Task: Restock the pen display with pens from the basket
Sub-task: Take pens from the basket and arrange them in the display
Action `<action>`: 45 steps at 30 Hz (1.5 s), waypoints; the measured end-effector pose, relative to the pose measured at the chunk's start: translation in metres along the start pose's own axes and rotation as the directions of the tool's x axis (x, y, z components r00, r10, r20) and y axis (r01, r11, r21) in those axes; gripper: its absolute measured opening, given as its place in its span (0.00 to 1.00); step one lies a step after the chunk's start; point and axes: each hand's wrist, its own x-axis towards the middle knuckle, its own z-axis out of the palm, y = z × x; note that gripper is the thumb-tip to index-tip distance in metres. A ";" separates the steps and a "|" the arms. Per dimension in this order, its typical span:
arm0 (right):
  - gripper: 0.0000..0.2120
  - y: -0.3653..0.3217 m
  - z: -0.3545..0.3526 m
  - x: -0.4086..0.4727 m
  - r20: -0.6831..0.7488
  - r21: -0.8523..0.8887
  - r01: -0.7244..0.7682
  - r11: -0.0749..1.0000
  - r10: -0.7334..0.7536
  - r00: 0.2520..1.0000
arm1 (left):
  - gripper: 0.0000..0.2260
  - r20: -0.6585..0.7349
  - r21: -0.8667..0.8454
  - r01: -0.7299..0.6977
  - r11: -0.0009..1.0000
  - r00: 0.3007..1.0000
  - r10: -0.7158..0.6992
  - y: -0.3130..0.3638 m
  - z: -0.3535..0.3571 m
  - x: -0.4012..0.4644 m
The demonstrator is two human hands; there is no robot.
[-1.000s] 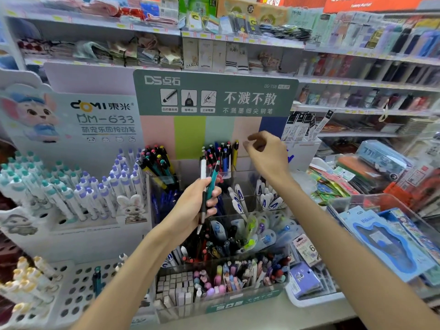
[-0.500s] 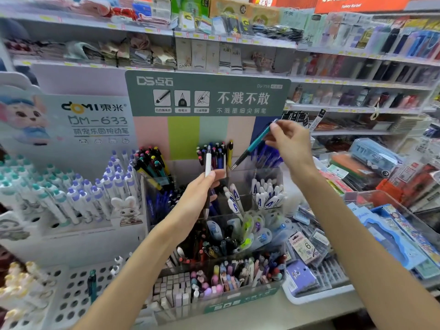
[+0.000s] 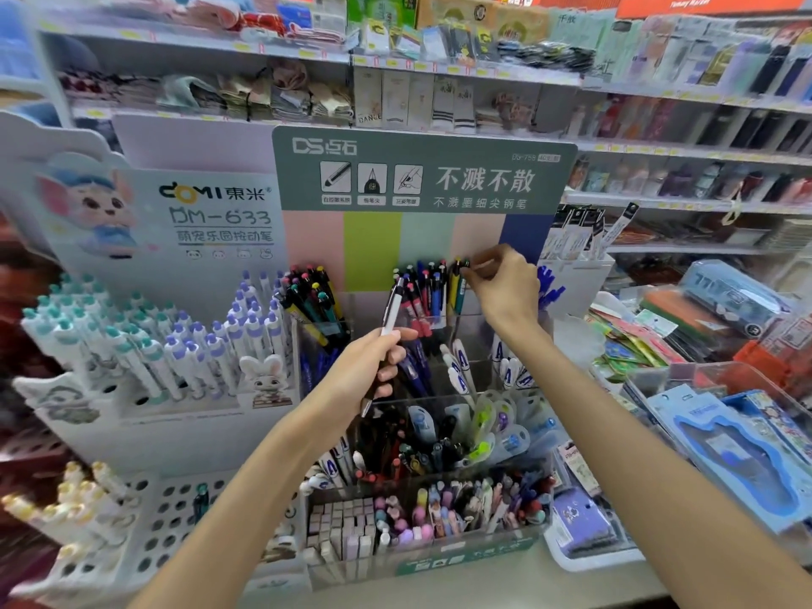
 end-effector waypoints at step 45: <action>0.10 0.014 -0.013 0.011 0.193 -0.119 -0.142 0.983 0.163 0.967 | 0.21 0.486 0.852 -0.277 -0.445 0.736 0.472 0.049 0.062 0.091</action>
